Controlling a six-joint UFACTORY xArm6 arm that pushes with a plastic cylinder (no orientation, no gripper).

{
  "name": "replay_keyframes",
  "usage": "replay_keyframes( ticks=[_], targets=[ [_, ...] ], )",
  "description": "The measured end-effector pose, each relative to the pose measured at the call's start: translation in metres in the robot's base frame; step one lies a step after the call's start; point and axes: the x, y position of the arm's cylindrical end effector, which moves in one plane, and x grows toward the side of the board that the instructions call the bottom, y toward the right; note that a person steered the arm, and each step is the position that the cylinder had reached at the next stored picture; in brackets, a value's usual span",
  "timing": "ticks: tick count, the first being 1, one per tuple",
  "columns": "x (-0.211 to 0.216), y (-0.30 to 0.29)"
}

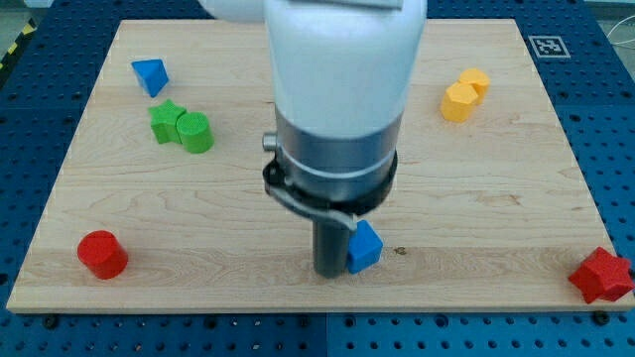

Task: Slide the blue cube right a bit

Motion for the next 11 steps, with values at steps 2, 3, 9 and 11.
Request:
replay_keyframes(
  ticks=[2, 3, 9, 11],
  targets=[
    [-0.045, -0.021],
    [-0.046, -0.021],
    [-0.019, 0.031],
    [-0.017, 0.056]
  ],
)
